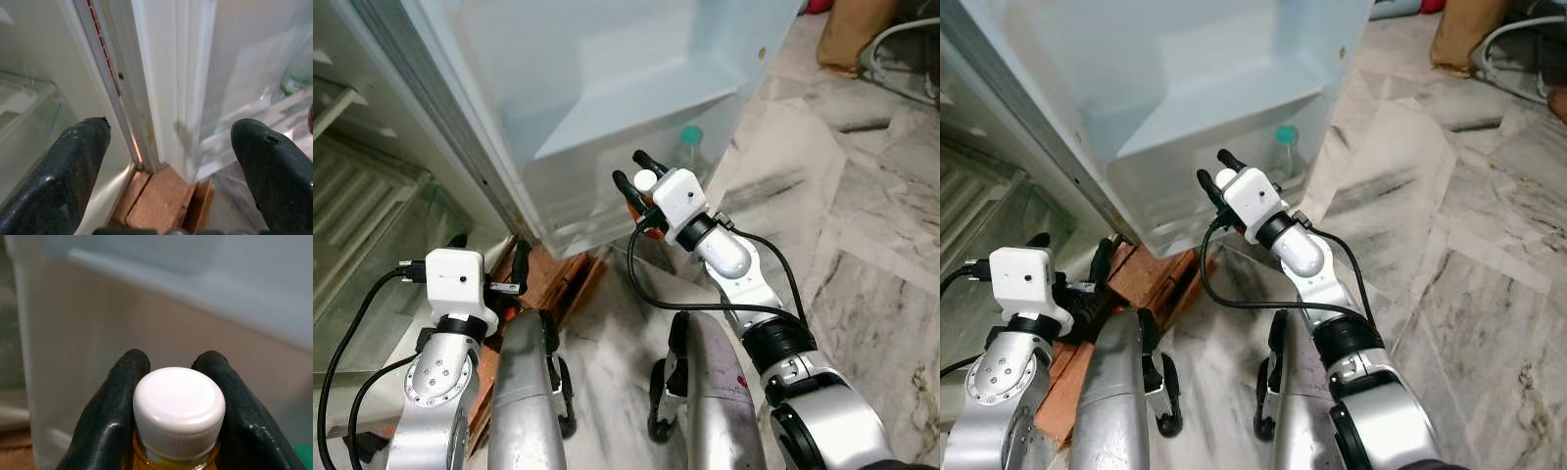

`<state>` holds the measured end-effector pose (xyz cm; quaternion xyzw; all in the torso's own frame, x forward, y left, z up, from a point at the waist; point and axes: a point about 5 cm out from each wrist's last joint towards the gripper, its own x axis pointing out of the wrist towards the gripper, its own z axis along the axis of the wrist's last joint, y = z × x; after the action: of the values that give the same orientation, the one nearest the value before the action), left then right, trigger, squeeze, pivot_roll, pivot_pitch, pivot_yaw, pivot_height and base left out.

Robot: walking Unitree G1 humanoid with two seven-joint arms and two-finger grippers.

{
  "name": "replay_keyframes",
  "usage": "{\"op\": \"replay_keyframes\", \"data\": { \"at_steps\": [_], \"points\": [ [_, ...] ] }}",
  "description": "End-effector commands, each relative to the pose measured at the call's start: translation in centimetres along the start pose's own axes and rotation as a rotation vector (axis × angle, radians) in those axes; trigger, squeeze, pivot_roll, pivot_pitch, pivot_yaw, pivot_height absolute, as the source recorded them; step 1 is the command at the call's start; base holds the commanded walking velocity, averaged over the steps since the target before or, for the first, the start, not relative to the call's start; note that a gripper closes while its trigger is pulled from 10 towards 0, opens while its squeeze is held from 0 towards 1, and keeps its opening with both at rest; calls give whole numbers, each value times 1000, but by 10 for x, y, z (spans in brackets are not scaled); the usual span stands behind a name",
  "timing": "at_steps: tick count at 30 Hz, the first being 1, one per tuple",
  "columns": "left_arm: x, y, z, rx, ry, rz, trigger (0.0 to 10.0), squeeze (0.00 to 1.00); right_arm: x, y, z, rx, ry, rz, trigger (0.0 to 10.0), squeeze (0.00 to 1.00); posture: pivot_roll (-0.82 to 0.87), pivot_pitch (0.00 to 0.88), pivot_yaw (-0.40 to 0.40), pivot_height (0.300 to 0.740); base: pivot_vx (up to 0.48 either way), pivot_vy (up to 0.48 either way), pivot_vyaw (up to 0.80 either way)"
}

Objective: Restocking fridge

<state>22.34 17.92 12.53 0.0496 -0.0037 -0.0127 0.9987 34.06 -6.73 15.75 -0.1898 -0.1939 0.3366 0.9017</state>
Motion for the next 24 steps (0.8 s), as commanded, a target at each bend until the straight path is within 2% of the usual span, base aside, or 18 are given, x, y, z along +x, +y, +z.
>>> {"op": "replay_keyframes", "data": {
  "at_steps": [1, 2, 4, 6, 9, 18, 24],
  "points": [
    [-13, 1, -2, -15, 36, 4, 10000, 0, 11, 2, 10, -79, -62, 38, 10000, 0, 81, 394, -33, 583, 0, 0, 0],
    [-13, 1, -2, -15, 36, 4, 10000, 0, 11, 2, 10, -79, -62, 38, 10000, 0, 81, 394, -33, 583, 0, 0, 0],
    [-19, 2, -2, -17, 48, 6, 10000, 0, 18, -1, 12, -158, -71, 46, 10000, 0, 97, 415, -36, 583, 0, 0, 0],
    [-21, 2, -2, -17, 51, 6, 10000, 0, 19, -2, 13, -175, -70, 44, 10000, 0, 97, 415, -36, 583, 0, 0, 0],
    [-30, 3, 1, -10, 67, 11, 10000, 0, 25, -7, 14, -223, -66, 38, 10000, 0, 126, 445, -34, 583, 0, 0, 0],
    [-52, 7, 9, 1, 108, 30, 10000, 0, 42, -2, 27, -385, -132, 44, 10000, 0, 179, 497, -37, 583, 0, 0, 0],
    [-68, 9, 17, 4, 130, 48, 10000, 0, 47, -7, 34, -472, -167, 11, 10000, 0, 205, 533, -27, 583, 0, 0, 0]
  ]
}}
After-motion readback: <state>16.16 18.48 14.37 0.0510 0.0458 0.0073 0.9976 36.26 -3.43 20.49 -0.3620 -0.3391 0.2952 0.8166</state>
